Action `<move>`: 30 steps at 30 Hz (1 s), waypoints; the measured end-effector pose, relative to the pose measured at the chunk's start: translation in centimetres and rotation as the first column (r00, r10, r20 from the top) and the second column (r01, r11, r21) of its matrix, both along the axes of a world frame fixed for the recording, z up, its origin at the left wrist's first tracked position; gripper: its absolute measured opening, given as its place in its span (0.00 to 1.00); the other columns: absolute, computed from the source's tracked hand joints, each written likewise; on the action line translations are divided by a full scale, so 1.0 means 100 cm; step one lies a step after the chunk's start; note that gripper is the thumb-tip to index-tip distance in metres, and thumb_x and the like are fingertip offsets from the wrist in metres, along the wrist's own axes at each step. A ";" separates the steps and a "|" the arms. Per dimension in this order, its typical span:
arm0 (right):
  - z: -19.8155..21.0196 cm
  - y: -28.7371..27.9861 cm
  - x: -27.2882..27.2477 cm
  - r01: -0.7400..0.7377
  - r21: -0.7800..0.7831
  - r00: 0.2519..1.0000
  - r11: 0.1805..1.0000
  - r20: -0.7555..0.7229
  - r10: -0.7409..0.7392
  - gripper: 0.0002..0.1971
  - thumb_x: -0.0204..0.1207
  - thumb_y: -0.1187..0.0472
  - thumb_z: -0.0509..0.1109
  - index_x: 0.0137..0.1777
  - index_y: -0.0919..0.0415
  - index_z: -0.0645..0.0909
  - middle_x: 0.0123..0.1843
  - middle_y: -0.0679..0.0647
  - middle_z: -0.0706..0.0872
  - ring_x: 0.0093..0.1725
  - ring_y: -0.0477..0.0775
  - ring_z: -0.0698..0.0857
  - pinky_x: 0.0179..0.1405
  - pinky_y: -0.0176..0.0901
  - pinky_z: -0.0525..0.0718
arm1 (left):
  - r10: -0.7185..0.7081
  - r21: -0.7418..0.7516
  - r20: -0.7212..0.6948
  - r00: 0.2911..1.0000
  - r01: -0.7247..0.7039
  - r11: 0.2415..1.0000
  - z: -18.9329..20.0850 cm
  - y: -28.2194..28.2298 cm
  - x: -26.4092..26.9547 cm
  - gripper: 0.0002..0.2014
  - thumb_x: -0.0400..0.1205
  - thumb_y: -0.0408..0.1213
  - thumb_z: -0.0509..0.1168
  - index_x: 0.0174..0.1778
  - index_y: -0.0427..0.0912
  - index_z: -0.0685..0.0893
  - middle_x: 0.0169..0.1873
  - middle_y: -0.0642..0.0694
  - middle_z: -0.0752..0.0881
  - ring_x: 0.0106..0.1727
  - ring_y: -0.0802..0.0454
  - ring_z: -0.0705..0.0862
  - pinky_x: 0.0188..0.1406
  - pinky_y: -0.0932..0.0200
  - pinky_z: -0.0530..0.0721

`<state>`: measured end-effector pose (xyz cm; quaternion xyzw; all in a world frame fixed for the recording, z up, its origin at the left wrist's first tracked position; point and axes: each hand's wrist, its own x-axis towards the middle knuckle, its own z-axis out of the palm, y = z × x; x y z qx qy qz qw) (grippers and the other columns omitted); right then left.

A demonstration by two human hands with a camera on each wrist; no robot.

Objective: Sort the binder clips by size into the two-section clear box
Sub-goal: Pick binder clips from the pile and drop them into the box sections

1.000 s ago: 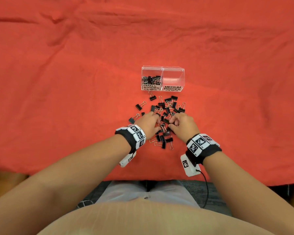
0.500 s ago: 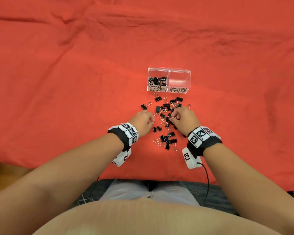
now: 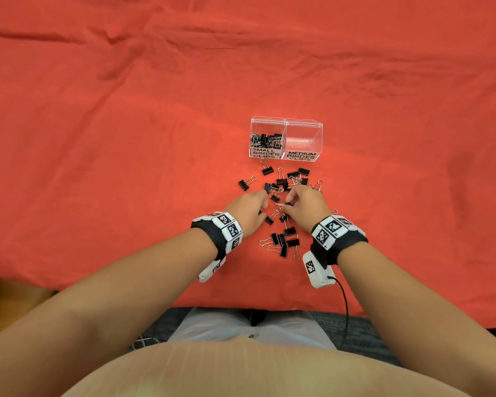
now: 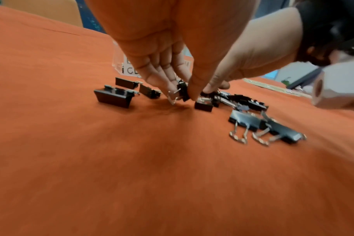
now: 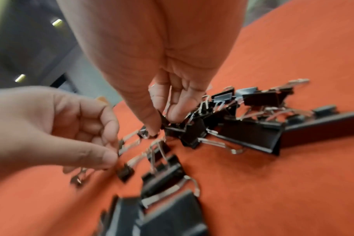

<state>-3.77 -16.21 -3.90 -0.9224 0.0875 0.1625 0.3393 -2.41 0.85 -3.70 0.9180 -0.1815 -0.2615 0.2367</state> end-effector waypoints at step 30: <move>-0.001 -0.017 0.010 -0.305 -0.222 0.952 0.926 -0.036 0.304 0.08 0.77 0.62 0.65 0.53 0.62 0.81 0.56 0.57 0.82 0.57 0.58 0.81 0.52 0.51 0.83 | -0.139 0.204 0.178 0.974 0.102 0.974 -0.003 -0.034 0.021 0.10 0.83 0.28 0.57 0.56 0.29 0.77 0.58 0.34 0.75 0.58 0.36 0.78 0.49 0.48 0.76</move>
